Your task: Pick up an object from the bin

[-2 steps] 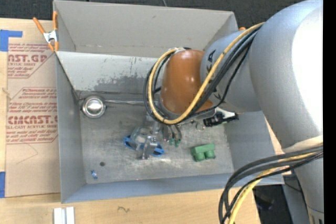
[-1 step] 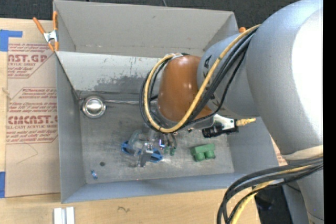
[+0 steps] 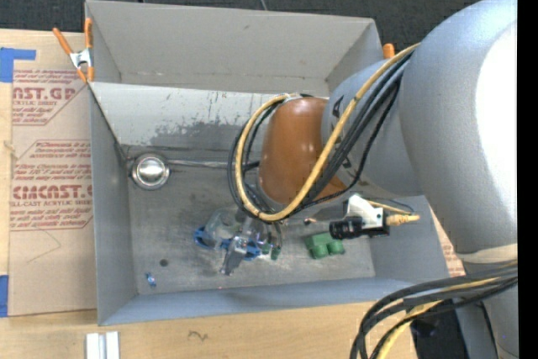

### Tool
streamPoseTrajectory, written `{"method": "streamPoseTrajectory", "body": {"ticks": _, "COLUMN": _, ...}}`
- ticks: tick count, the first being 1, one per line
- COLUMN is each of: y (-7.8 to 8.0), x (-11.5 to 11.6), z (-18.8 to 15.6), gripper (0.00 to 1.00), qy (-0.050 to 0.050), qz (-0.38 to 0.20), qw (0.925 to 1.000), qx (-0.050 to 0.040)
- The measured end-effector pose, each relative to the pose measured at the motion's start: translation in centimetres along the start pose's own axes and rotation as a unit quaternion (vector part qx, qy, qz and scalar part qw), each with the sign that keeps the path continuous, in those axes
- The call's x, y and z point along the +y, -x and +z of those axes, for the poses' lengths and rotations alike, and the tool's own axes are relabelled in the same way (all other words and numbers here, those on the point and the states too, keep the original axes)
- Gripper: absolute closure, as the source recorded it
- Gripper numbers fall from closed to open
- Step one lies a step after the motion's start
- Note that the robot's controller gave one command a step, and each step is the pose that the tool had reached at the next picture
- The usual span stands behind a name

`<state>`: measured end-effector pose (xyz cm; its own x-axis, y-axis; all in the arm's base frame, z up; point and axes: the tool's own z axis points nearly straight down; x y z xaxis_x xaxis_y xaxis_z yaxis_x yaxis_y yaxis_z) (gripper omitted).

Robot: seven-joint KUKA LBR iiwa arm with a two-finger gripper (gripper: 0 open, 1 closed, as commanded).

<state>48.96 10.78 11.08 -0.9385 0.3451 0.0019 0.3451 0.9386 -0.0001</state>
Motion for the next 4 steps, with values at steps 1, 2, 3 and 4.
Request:
{"method": "streamPoseTrajectory", "body": {"ticks": 1, "y": -0.5, "x": 1.9, "z": 3.2, "gripper": 0.0, "qy": 0.006, "qz": 0.06, "qw": 0.998, "qx": -0.0164}}
{"method": "streamPoseTrajectory", "body": {"ticks": 2, "y": 0.0, "x": -0.5, "z": 3.7, "gripper": 0.0, "qy": 0.003, "qz": 0.099, "qw": 0.995, "qx": -0.0074}}
{"method": "streamPoseTrajectory", "body": {"ticks": 3, "y": -0.5, "x": -0.3, "z": 3.8, "gripper": 1.0, "qy": 0.002, "qz": 0.096, "qw": 0.9954, "qx": 0.0012}}
{"method": "streamPoseTrajectory", "body": {"ticks": 4, "y": -0.6, "x": -0.2, "z": 1.3, "gripper": 1.0, "qy": 0.001, "qz": 0.095, "qw": 0.9954, "qx": -0.0008}}
